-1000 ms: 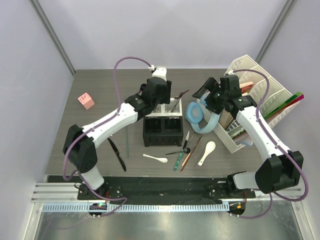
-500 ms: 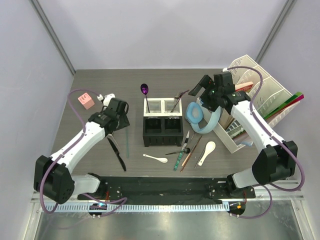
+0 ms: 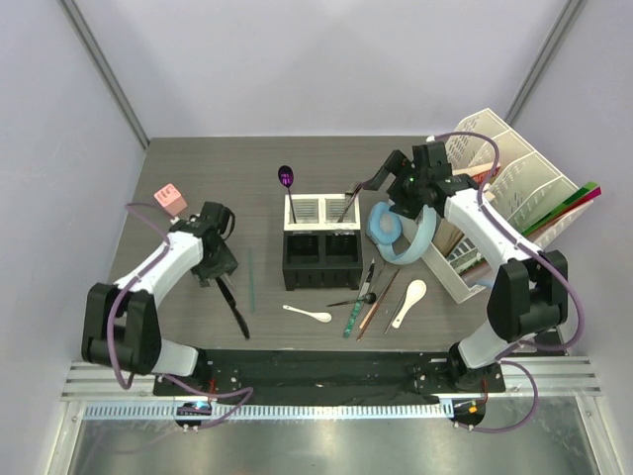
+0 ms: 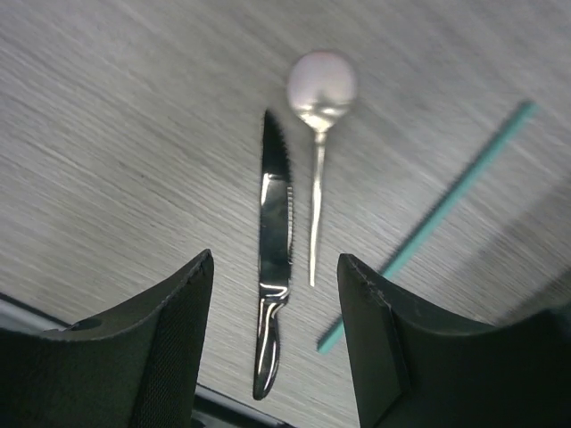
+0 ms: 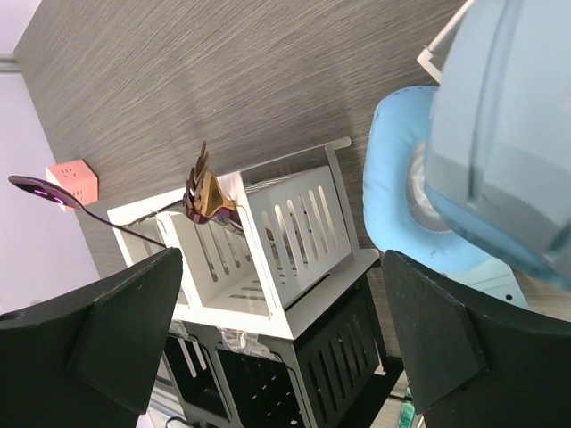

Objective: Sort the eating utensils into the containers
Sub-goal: Pick up the knife at the center of the board.

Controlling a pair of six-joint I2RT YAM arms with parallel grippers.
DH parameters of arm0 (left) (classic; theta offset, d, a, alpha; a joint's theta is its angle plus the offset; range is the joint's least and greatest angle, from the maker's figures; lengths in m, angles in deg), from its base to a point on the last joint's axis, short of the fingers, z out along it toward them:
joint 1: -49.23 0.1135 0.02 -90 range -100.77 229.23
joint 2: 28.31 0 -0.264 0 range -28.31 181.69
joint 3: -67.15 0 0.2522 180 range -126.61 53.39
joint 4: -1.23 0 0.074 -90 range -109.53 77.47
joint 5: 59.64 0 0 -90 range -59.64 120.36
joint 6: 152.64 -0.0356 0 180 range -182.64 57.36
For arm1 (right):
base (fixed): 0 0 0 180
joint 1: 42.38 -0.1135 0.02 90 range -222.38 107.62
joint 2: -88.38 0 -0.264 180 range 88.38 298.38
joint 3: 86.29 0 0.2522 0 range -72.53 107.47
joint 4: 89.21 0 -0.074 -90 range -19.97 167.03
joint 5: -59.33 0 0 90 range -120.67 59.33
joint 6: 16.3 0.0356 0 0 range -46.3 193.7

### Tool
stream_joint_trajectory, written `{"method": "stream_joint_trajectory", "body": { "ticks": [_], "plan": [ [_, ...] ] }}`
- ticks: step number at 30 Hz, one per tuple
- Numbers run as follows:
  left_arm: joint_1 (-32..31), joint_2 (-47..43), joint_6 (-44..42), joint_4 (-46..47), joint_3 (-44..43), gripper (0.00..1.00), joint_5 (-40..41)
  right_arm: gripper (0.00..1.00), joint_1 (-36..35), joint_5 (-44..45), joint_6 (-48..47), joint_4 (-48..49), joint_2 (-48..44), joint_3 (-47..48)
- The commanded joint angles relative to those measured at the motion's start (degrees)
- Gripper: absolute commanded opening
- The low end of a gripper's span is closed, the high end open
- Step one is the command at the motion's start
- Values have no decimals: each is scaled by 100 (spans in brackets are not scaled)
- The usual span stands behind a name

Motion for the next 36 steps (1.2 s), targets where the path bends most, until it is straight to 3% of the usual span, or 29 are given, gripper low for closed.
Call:
{"method": "stream_joint_trajectory", "body": {
  "ticks": [1, 7, 12, 29, 33, 36],
  "plan": [
    [178, 470, 158, -306, -69, 57, -463, 100, 42, -232, -178, 448, 138, 387],
    [293, 497, 246, -314, 248, 56, -728, 100, 50, -320, -134, 527, 235, 247],
    [293, 462, 132, -208, 407, 47, -974, 100, 68, -373, -55, 571, 183, -17],
    [293, 901, 9, 407, 969, 46, -1695, 100, 121, -268, 6, 562, -108, -201],
    [293, 893, -35, 337, 952, 39, -1695, 100, 121, -329, 50, 553, -46, -202],
    [293, 831, -105, 302, 978, 26, -1695, 100, 121, -347, 85, 562, 24, -114]
  ]
}}
